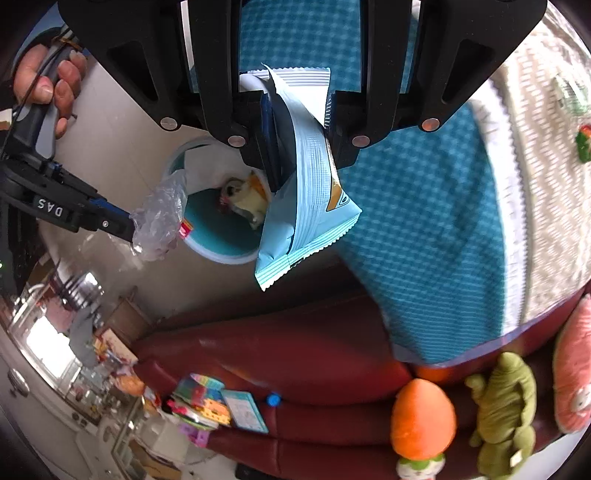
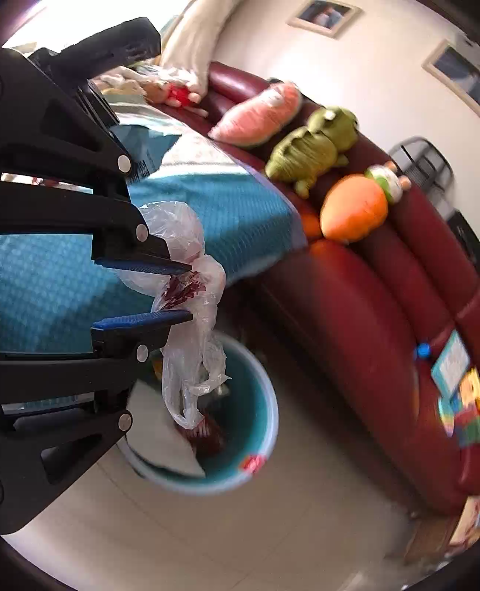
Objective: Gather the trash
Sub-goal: 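Carry the wrapper and plastic bag toward the teal bin with both tools, then open both tools over the teal bin to drop wrapper and bag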
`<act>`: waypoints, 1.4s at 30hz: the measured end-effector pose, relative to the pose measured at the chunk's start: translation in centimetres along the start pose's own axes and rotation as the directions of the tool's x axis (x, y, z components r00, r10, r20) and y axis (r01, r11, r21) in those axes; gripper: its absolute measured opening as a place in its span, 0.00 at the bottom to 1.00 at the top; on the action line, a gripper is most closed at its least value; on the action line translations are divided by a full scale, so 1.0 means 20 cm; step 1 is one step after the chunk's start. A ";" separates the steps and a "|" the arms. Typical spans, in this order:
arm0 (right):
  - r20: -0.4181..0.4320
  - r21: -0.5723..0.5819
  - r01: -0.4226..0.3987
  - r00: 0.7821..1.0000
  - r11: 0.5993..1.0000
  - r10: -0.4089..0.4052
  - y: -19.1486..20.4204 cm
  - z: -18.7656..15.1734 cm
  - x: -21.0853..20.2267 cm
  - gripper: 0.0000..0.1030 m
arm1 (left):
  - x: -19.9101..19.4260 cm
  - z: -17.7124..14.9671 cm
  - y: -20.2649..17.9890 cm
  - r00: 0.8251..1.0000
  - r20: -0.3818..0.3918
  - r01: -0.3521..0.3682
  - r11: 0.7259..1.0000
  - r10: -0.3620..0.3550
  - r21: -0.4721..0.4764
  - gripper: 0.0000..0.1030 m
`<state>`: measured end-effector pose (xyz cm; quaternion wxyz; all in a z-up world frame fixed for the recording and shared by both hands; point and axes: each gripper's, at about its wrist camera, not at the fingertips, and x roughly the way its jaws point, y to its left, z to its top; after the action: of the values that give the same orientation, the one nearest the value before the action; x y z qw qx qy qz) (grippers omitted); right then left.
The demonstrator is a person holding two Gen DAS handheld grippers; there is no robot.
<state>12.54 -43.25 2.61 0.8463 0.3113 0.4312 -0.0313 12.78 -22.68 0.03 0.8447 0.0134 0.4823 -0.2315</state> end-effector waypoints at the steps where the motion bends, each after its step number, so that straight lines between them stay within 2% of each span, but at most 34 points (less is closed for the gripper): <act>1: 0.001 0.015 0.008 1.000 1.000 -0.008 -0.05 0.01 0.00 0.18 | 0.03 0.02 -0.04 1.000 -0.008 0.005 1.000 -0.004 0.005 0.21; 11: -0.039 0.077 0.093 0.995 0.993 -0.091 -0.35 0.07 0.09 0.22 | 0.28 0.10 -0.27 0.997 -0.061 0.045 0.998 -0.043 0.039 0.21; 13: -0.054 0.084 0.097 0.994 0.992 -0.092 -0.37 0.07 0.11 0.28 | 0.31 0.11 -0.29 0.997 -0.068 0.050 0.998 -0.047 0.044 0.21; 15: -0.072 0.089 0.099 0.993 0.991 -0.093 -0.39 0.08 0.16 0.46 | 0.35 0.11 -0.31 0.996 -0.078 0.053 0.998 -0.050 0.043 0.21; 19: -0.088 0.111 0.101 0.992 0.989 -0.092 -0.44 0.08 0.20 0.55 | 0.43 0.11 -0.34 0.993 -0.105 0.052 0.998 -0.047 0.041 0.21; 26: -0.062 0.112 0.154 0.987 0.982 -0.148 -0.48 0.10 0.16 0.69 | 0.51 0.14 -0.40 0.992 -0.121 0.053 0.998 -0.048 0.038 0.21; 40: -0.057 0.091 0.257 0.966 0.962 -0.252 -0.54 0.09 0.12 0.71 | 0.73 0.16 -0.52 0.982 -0.161 0.111 0.992 -0.101 0.055 0.22; 42: -0.057 0.092 0.265 0.964 0.960 -0.261 -0.55 0.10 0.12 0.71 | 0.76 0.16 -0.54 0.981 -0.166 0.113 0.992 -0.102 0.059 0.32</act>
<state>11.83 -52.74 -3.81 0.8084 0.2932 0.4854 -0.1577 17.42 -38.82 -8.55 0.7880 0.0352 0.5413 -0.2912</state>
